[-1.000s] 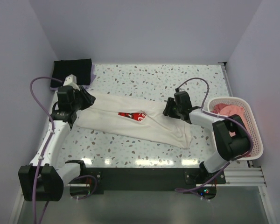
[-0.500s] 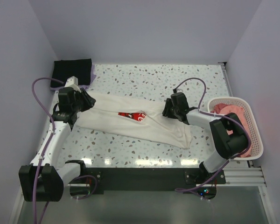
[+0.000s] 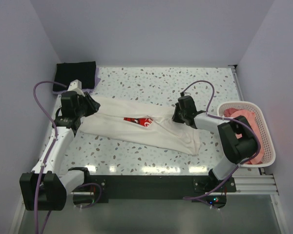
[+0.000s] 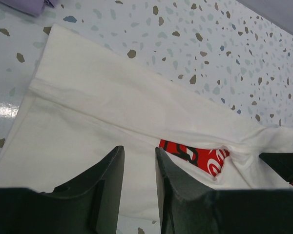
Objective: Fold and stack the t-shirts
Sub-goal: Fold the tshirt
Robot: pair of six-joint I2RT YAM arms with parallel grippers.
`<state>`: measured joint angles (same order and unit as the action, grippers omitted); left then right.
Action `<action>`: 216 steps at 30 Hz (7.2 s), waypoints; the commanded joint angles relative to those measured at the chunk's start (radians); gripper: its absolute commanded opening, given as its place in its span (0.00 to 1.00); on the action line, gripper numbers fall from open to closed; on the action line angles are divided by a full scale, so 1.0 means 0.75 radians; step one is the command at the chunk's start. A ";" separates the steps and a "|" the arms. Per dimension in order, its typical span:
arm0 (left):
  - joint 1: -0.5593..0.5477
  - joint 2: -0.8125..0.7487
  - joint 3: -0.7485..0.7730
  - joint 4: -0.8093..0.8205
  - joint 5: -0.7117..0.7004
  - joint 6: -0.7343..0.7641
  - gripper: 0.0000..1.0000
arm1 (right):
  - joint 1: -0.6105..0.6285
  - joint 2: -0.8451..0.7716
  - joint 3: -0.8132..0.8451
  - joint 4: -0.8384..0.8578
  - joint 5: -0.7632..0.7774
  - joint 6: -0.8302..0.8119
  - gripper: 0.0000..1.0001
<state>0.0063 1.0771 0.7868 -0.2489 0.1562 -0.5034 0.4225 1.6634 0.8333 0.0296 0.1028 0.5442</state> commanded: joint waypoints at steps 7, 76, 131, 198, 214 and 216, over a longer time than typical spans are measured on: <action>0.002 -0.033 -0.020 0.050 0.009 0.035 0.36 | 0.013 -0.093 0.006 0.022 -0.088 0.023 0.04; 0.002 -0.021 -0.041 0.054 0.047 0.027 0.36 | 0.013 0.034 0.100 -0.099 -0.108 0.023 0.13; 0.002 0.016 -0.061 0.054 0.068 -0.004 0.36 | 0.416 -0.471 -0.011 -0.422 -0.020 -0.036 0.39; 0.004 0.026 -0.071 0.058 0.090 -0.012 0.35 | 0.652 -0.038 0.224 -0.516 0.155 0.043 0.25; 0.000 0.020 -0.075 0.054 0.088 -0.008 0.35 | 0.670 0.067 0.247 -0.534 0.225 0.056 0.26; 0.002 0.022 -0.075 0.056 0.086 -0.008 0.35 | 0.672 0.071 0.245 -0.538 0.235 0.058 0.25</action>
<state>0.0063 1.0977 0.7380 -0.2481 0.2062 -0.5121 0.9184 1.7103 0.9928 -0.3603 0.2337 0.5697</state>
